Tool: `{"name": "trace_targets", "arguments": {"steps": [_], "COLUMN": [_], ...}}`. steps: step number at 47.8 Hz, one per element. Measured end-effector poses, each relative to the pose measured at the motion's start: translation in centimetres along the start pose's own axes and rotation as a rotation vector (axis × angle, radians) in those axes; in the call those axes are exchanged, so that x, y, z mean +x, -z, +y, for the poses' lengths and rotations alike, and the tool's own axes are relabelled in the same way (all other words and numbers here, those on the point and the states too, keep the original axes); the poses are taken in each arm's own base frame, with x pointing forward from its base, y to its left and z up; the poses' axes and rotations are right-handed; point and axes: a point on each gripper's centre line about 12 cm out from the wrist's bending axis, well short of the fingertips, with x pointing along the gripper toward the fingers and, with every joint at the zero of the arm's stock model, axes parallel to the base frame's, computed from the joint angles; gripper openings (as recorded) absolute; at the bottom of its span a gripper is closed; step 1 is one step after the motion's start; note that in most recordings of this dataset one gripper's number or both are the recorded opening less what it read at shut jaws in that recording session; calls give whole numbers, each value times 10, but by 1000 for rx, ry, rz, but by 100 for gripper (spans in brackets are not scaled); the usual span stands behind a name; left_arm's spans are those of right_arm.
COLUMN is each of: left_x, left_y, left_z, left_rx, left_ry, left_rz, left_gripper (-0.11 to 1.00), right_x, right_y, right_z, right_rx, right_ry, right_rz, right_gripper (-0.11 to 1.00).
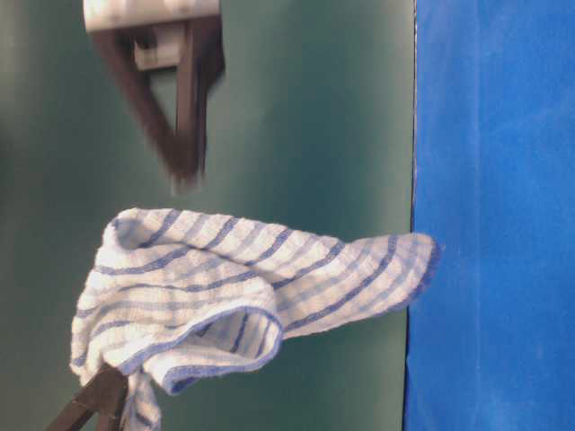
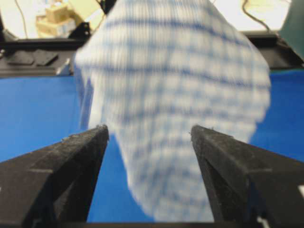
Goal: Hand over the towel.
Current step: 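Extend the right gripper left and grasp the towel beside the left gripper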
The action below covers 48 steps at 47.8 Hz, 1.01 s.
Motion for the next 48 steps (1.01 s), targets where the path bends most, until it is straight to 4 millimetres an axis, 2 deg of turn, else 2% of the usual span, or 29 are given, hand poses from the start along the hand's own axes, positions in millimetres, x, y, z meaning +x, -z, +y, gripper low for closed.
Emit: {"name": "trace_targets", "arguments": {"steps": [6,17,30,34,42,48], "left_x": [0,0,0,0,3,5], "left_y": [-1,2,5,5,9,11], "left_z": [0,0,-3,-3,-3,-3], "left_rx": [0,-2,3,8,12,12], "left_ry": [0,0,10,10,12,11], "left_rz": [-6,-2,5,3,17,25], "left_gripper": [13,13,13,13,13,13], "right_x": [29,63,74,74,74,74], "right_y": [-2,-2,-3,-3,-2,-2], "right_z": [2,3,3,3,3,3], "right_rx": [-3,-6,-2,-2,-1,4], "right_ry": [-5,-7,-5,-5,-5,-5], "right_rz": [-3,14,31,34,35,40], "right_gripper": [72,72,70,59,15,12]}}
